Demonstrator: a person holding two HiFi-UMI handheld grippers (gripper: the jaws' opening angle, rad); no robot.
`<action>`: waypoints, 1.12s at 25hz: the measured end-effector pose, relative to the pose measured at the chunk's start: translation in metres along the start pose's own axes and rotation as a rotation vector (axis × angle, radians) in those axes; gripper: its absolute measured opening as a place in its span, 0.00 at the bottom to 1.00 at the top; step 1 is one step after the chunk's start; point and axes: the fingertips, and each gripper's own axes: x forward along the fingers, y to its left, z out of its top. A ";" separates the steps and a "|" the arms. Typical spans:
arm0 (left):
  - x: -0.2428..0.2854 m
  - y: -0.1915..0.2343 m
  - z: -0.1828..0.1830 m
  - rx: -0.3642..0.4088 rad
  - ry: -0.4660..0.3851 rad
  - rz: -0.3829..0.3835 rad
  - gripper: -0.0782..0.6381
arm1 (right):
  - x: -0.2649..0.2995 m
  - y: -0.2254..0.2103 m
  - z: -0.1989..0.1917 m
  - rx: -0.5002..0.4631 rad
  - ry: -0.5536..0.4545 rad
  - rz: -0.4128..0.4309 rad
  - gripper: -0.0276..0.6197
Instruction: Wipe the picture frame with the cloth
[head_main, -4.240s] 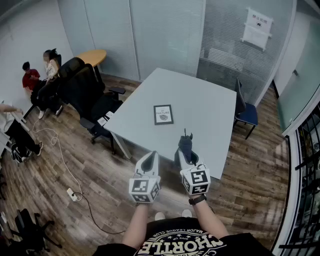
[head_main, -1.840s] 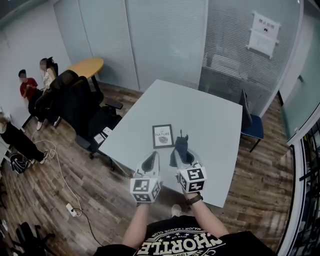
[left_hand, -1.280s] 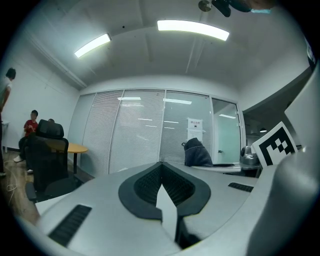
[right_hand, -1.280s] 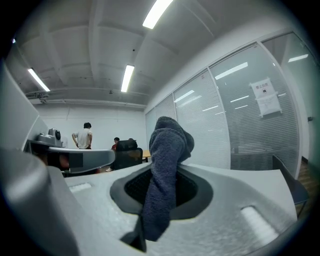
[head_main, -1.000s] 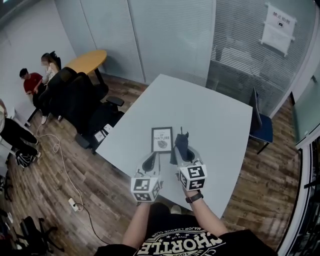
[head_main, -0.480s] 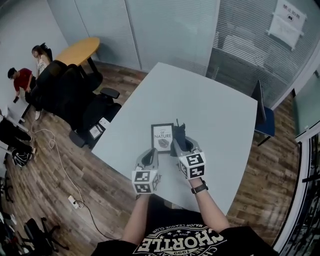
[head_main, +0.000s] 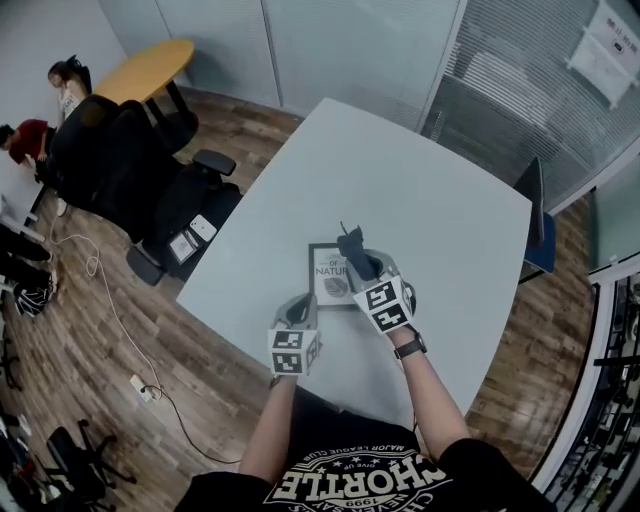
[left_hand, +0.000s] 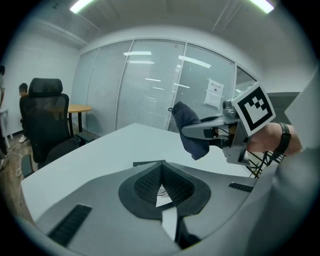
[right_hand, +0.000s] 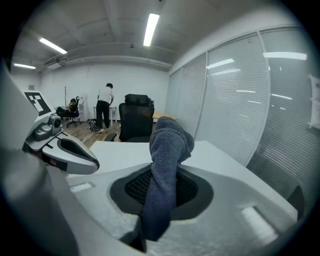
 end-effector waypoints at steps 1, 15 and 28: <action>0.006 0.005 -0.006 -0.007 0.017 -0.005 0.12 | 0.012 0.001 -0.001 -0.039 0.022 0.029 0.16; 0.063 0.037 -0.089 -0.073 0.234 -0.038 0.12 | 0.157 0.040 -0.062 -0.667 0.375 0.313 0.16; 0.086 0.040 -0.130 -0.087 0.367 -0.018 0.12 | 0.198 0.047 -0.124 -0.757 0.523 0.407 0.16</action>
